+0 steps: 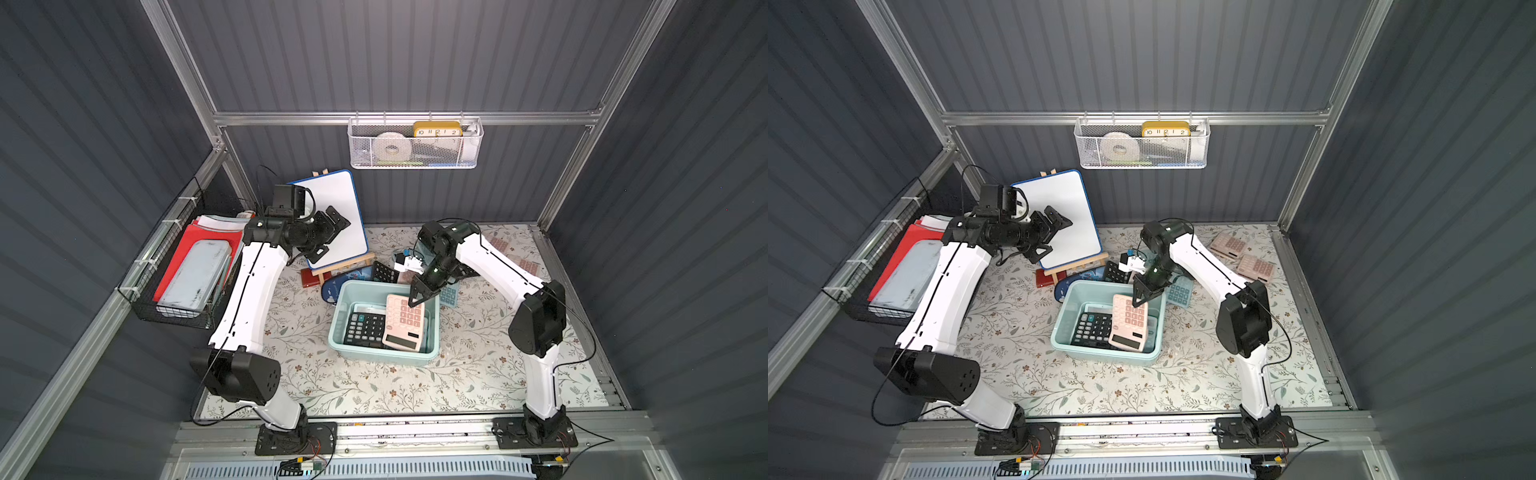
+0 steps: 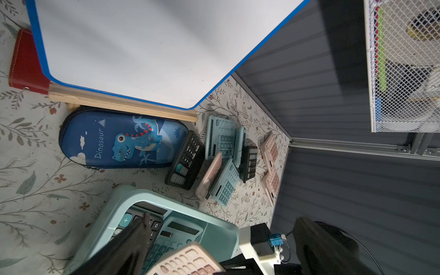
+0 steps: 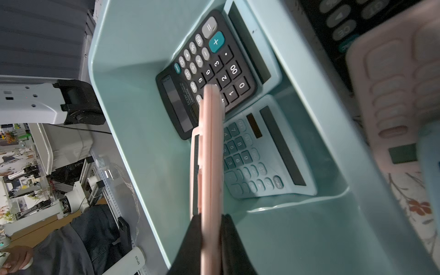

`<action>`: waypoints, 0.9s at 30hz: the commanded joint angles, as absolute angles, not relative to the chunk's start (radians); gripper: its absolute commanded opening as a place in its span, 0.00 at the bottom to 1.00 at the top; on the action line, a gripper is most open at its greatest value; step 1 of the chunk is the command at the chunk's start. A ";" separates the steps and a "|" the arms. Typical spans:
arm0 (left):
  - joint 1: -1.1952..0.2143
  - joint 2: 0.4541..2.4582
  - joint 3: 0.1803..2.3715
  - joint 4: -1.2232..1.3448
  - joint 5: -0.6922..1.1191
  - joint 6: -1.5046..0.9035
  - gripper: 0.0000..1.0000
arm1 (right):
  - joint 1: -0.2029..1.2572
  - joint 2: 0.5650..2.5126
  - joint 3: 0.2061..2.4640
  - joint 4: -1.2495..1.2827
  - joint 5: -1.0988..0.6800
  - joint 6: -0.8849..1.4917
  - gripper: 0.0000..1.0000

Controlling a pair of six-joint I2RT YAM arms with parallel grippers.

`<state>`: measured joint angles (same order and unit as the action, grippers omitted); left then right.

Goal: Put the calculator in the storage box
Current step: Place the calculator in the storage box.

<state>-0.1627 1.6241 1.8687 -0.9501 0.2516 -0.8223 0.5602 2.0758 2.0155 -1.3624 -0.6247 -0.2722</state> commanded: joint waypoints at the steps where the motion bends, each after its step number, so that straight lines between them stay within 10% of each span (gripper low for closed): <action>1: -0.153 1.628 1.861 -0.948 0.267 -0.795 0.99 | 0.568 2.090 2.033 -1.379 -0.605 -0.288 0.06; 27: -0.147 1.620 1.832 -0.949 0.262 -0.795 0.99 | 0.592 2.067 2.079 -1.307 -0.498 -0.184 0.37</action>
<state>-0.1558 1.6321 1.8542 -0.9428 0.2657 -0.8181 0.5743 2.1002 2.0823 -1.3384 -0.4988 -0.2218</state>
